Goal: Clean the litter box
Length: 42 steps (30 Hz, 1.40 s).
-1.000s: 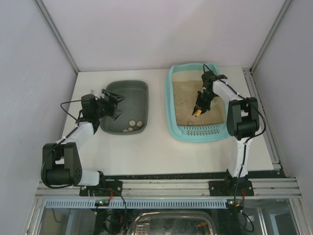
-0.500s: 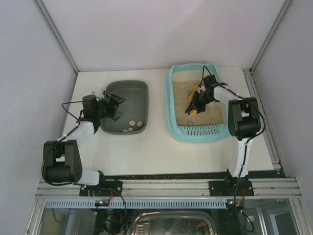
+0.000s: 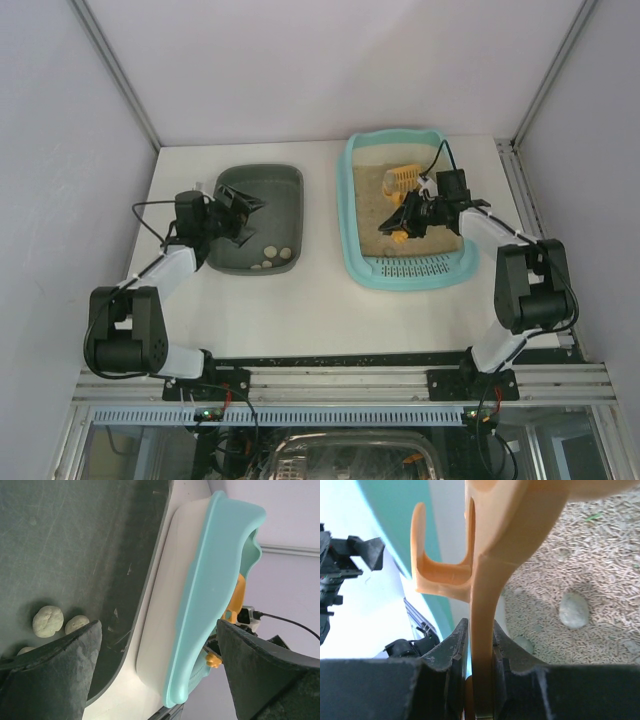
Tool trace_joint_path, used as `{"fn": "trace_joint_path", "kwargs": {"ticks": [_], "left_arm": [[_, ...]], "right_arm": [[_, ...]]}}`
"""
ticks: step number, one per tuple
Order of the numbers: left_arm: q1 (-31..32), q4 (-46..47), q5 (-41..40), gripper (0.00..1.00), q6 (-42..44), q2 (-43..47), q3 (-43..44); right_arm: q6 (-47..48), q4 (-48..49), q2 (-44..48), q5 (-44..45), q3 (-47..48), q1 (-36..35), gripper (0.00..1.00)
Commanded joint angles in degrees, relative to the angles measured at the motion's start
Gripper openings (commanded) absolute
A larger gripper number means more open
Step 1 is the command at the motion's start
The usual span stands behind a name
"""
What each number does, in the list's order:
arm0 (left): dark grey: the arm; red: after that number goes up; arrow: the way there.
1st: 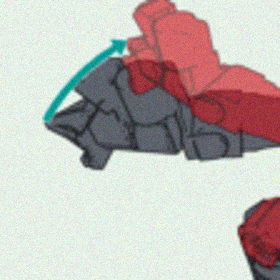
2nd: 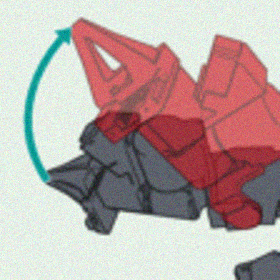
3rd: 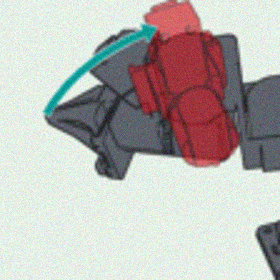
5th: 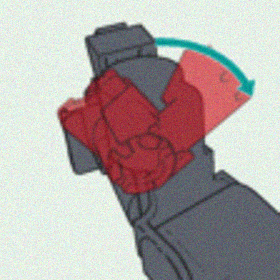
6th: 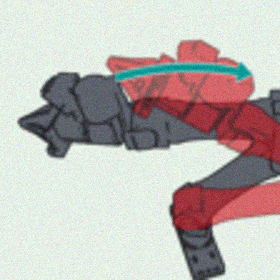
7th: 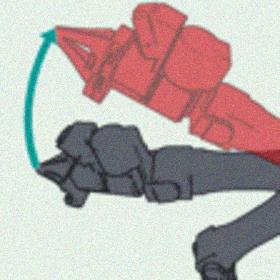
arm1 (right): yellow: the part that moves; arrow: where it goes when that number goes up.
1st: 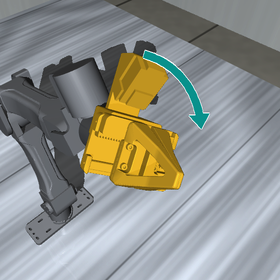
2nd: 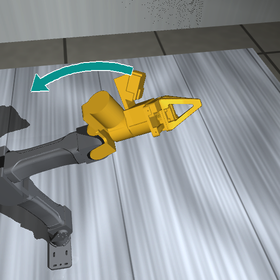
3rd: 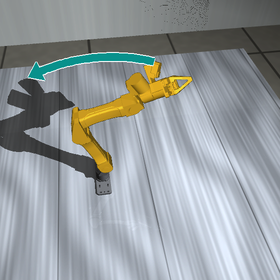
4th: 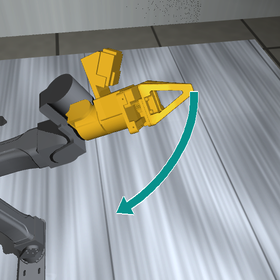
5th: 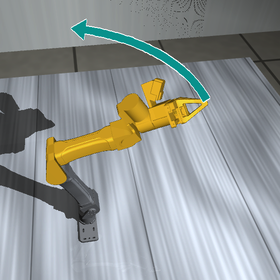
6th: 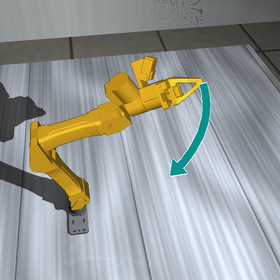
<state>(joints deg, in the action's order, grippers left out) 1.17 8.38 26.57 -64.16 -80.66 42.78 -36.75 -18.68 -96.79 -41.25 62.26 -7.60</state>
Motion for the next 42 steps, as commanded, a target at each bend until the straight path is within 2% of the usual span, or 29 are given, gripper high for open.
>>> {"fn": "trace_joint_path", "kwargs": {"ticks": [1,3,4,6,7,11,14,18,20,21,24,25,28,29,32,33,36,37,39,40,41,42], "left_arm": [[1.2,-1.4,-1.3,0.99,3.7,1.2,4.9],[1.9,-4.0,-2.0,0.99,4.8,1.7,5.7],[2.7,-5.7,-2.7,0.99,5.6,2.2,6.4],[5.0,-10.6,-4.6,0.99,8.1,3.6,8.7],[6.2,-12.6,-5.3,0.99,9.4,4.1,10.0],[8.1,-18.3,-7.1,1.0,15.1,5.8,14.2],[8.0,-22.1,-8.8,1.0,19.2,6.5,16.6],[8.0,-26.6,-8.7,1.0,22.6,5.8,18.8],[8.0,-30.7,-8.8,0.99,25.2,4.9,20.6],[8.0,-32.1,-9.3,0.99,27.5,4.9,21.1],[8.0,-33.1,-11.3,0.99,29.6,6.0,20.3],[8.0,-33.1,-12.0,1.0,30.0,6.3,19.9],[7.8,-33.7,-12.8,0.99,31.3,6.4,20.3],[7.6,-33.8,-12.8,0.99,31.8,6.3,20.4],[7.1,-33.8,-13.0,1.0,32.7,6.4,20.3],[6.9,-33.8,-13.6,1.0,33.0,6.4,20.3],[5.4,-33.8,-13.8,1.0,33.1,4.7,20.5],[4.2,-33.5,-12.2,1.0,32.6,3.7,20.4],[2.0,-32.7,-9.5,1.0,31.4,1.9,20.2],[1.1,-32.3,-8.3,0.99,31.0,1.3,20.1],[0.6,-32.1,-7.8,1.0,30.9,0.9,20.2],[0.3,-32.0,-7.6,0.99,30.9,0.9,20.3]], "right_arm": [[-1.6,11.8,4.5,-5.3,-2.6,0.5,0.0],[-3.6,17.6,5.2,-9.0,-5.7,1.5,0.0],[-6.6,24.7,5.9,-11.9,-9.0,2.3,0.0],[-16.6,45.9,7.3,-14.8,-18.4,4.5,0.0],[-18.6,51.3,7.4,-15.4,-20.9,5.3,0.0],[-14.9,51.7,6.7,-17.5,-21.7,3.4,0.0],[-19.9,60.4,7.0,-16.6,-25.1,5.4,0.0],[-21.6,59.4,1.8,-22.2,-19.3,3.3,0.0],[-24.9,63.8,3.0,-20.4,-20.8,6.1,0.0],[-23.3,61.5,3.3,-19.0,-20.8,7.1,0.0],[-9.6,40.9,0.2,-19.5,-13.7,3.2,0.0],[-8.8,39.5,-0.2,-20.1,-13.2,2.6,0.0],[-21.3,56.6,-0.4,-18.5,-19.6,6.6,0.0],[-21.6,56.9,-1.3,-18.2,-19.3,6.7,0.0],[-10.5,39.9,-1.1,-17.7,-14.2,1.9,0.0],[-8.5,37.3,0.4,-17.0,-13.9,1.4,0.0],[-16.4,47.2,2.0,-16.6,-18.6,6.3,0.0],[-16.0,46.6,2.1,-15.8,-18.5,6.4,0.0],[-3.4,28.9,3.3,-12.3,-12.7,2.1,0.0],[0.3,24.7,4.1,-10.7,-11.2,-0.4,0.0],[-0.1,25.7,4.7,-10.6,-11.9,-0.4,0.0],[-4.2,30.7,5.0,-11.7,-14.3,1.0,0.0]]}}
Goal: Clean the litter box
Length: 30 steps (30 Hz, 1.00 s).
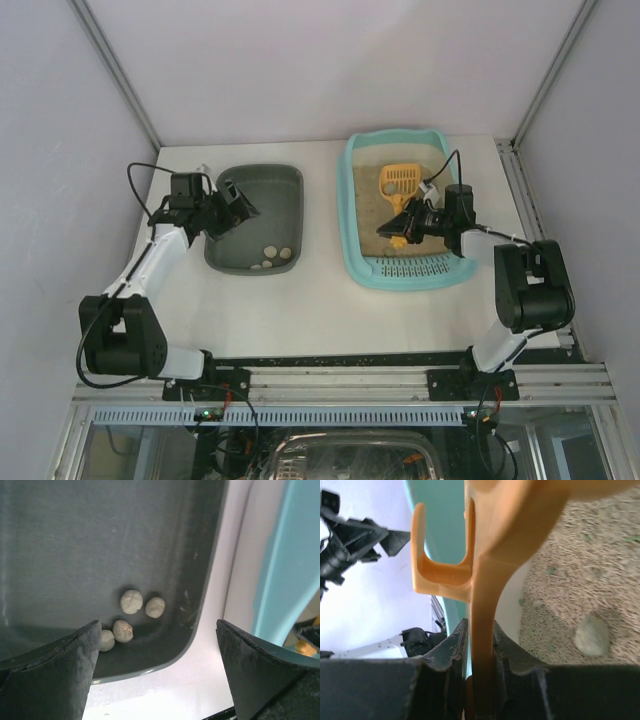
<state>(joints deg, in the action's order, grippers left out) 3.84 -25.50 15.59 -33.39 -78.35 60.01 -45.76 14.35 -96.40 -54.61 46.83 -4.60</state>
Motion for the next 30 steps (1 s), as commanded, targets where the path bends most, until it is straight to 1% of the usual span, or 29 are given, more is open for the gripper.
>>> {"fn": "trace_joint_path", "kwargs": {"ticks": [1,2,3,6,8,10,12,15,16,18,20,22,24,26,28,29,30], "left_arm": [[-2.5,1.9,3.1,0.99,0.2,-1.0,3.1],[-2.6,1.9,2.7,0.99,0.7,-0.4,3.0],[-2.6,1.9,1.8,0.99,1.1,0.3,3.1],[-3.6,1.0,-0.4,1.0,1.5,1.7,3.2],[-4.7,0.5,-0.1,1.0,1.1,2.4,3.3],[-5.5,-0.7,-1.0,0.99,2.2,3.3,3.7],[-5.9,-2.4,-4.5,1.0,3.1,3.6,4.6],[-6.8,-4.7,-4.4,1.0,2.8,3.1,6.3],[-7.0,-5.3,-3.9,1.0,2.3,3.0,7.3],[-7.4,-6.5,-3.5,1.0,1.5,3.1,9.1],[-8.1,-7.3,-3.1,1.0,1.3,3.3,10.6],[-9.7,-7.6,-1.9,1.0,0.4,3.7,11.4],[-12.3,-7.3,1.1,1.0,-1.4,3.8,11.4],[-14.8,-6.3,4.6,1.0,-2.8,4.0,10.8],[-15.5,-5.2,7.6,1.0,-2.5,4.2,10.7],[-15.5,-5.5,7.8,1.0,-2.1,4.3,10.9],[-15.6,-6.0,7.2,1.0,-1.9,4.5,11.1]], "right_arm": [[0.6,3.1,4.7,0.6,-1.2,-0.7,0.0],[-2.1,5.9,4.8,-0.1,-2.4,-0.3,0.0],[-2.3,5.5,5.5,0.2,-2.2,-0.8,0.0],[1.1,0.5,8.9,2.3,-0.9,-2.9,0.0],[0.6,0.4,10.7,2.1,-1.4,-2.8,0.0],[-2.0,1.3,11.9,2.4,-1.4,-3.7,0.0],[-2.8,1.3,12.6,1.7,0.4,-6.0,0.0],[-0.5,-5.0,13.8,4.7,4.9,-10.9,0.0],[0.9,-7.4,13.6,6.1,7.0,-13.5,0.0],[4.4,-14.8,11.9,9.1,12.6,-17.9,0.0],[8.3,-23.1,8.7,13.8,19.1,-22.2,0.0],[11.8,-30.8,4.6,19.4,25.9,-26.5,0.0],[14.8,-38.4,-1.2,25.7,33.7,-30.5,0.0],[18.6,-47.2,-9.2,31.7,43.3,-34.5,0.0],[22.5,-57.0,-18.4,38.8,54.8,-38.8,0.0],[24.2,-62.1,-24.7,43.5,61.2,-40.7,0.0],[25.8,-67.8,-28.6,48.4,68.6,-42.8,0.0]]}}
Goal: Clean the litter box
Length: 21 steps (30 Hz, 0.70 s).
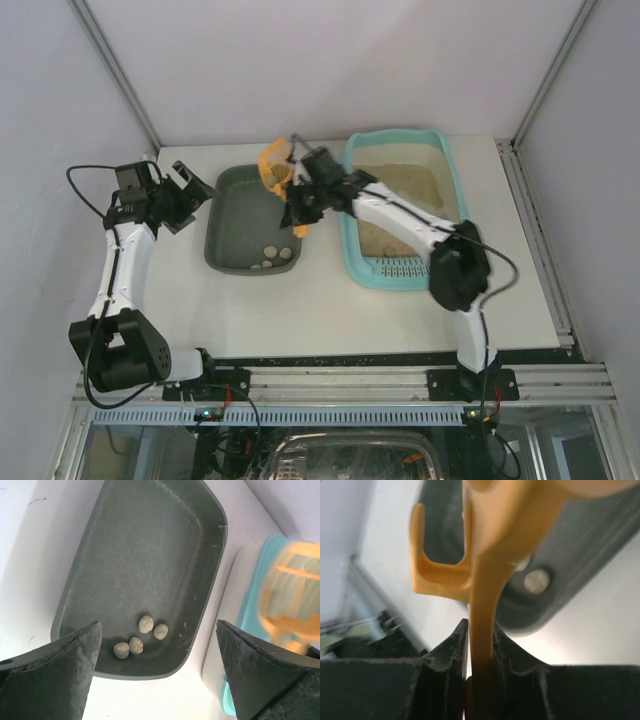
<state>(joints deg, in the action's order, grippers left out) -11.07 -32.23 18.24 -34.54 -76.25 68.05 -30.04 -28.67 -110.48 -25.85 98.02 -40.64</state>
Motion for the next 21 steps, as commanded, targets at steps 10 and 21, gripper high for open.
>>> {"fn": "trace_joint_path", "kwargs": {"ticks": [10,21], "left_arm": [[-0.7,-0.4,-8.4,1.0,-7.9,9.9,-0.1],[-0.7,0.1,-7.9,1.0,-11.2,12.1,-0.2]], "right_arm": [[15.9,-37.0,-30.8,55.7,37.4,-17.1,0.0],[17.5,-28.6,-25.1,70.3,31.3,-19.7,0.0]]}}
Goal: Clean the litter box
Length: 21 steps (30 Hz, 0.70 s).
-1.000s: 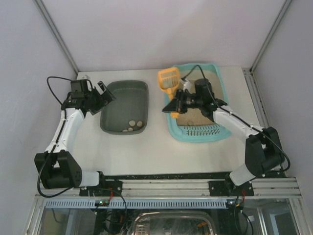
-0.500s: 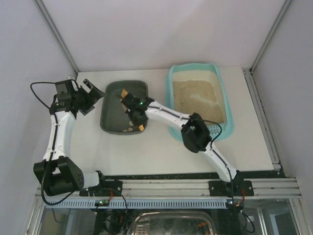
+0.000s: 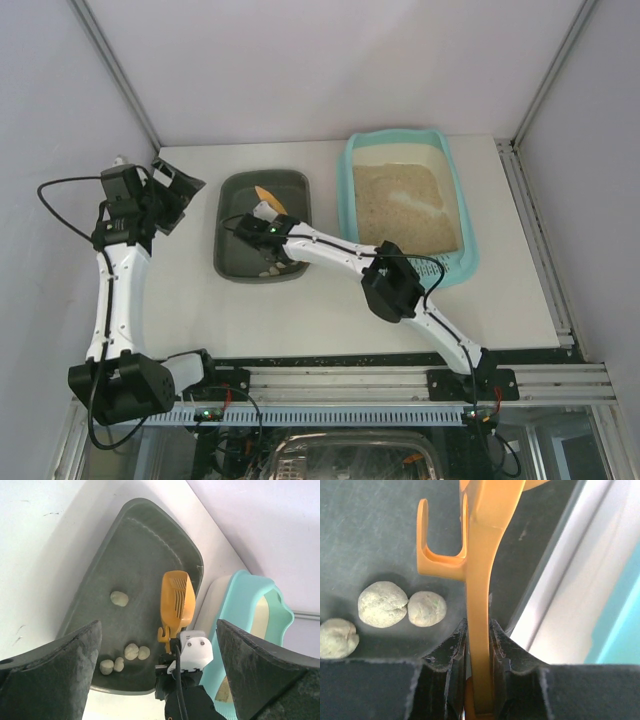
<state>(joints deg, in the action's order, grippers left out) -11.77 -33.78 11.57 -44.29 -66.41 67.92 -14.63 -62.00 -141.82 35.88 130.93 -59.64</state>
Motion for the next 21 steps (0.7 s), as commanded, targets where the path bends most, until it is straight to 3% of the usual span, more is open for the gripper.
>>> {"fn": "trace_joint_path", "kwargs": {"ticks": [1,5,8,11,13,17,21], "left_arm": [[0.0,1.9,-1.8,1.0,-1.4,2.7,-0.1],[0.0,3.2,-1.2,1.0,0.8,1.9,2.6],[0.0,9.9,3.6,0.99,1.6,0.3,4.6],[-0.2,22.5,3.5,0.99,-0.8,0.9,3.5],[-0.4,29.8,1.2,1.0,-0.7,0.7,3.5],[-1.6,34.7,-5.2,1.0,-3.4,-5.3,5.8],[-1.3,47.7,-7.8,0.99,-5.3,-10.1,1.1]], "right_arm": [[1.9,4.9,7.0,9.8,-1.8,-0.9,0.0],[-2.0,8.6,16.7,6.0,-9.1,-0.4,0.0],[-4.7,21.1,32.4,-10.6,-26.3,2.6,0.0],[-10.2,25.8,45.1,-24.9,-37.1,7.3,0.0],[-11.6,25.2,50.4,-26.5,-41.4,9.0,0.0],[-14.5,24.7,60.4,-32.6,-52.0,14.5,0.0],[-13.5,24.6,71.8,-38.7,-64.4,22.4,0.0]]}}
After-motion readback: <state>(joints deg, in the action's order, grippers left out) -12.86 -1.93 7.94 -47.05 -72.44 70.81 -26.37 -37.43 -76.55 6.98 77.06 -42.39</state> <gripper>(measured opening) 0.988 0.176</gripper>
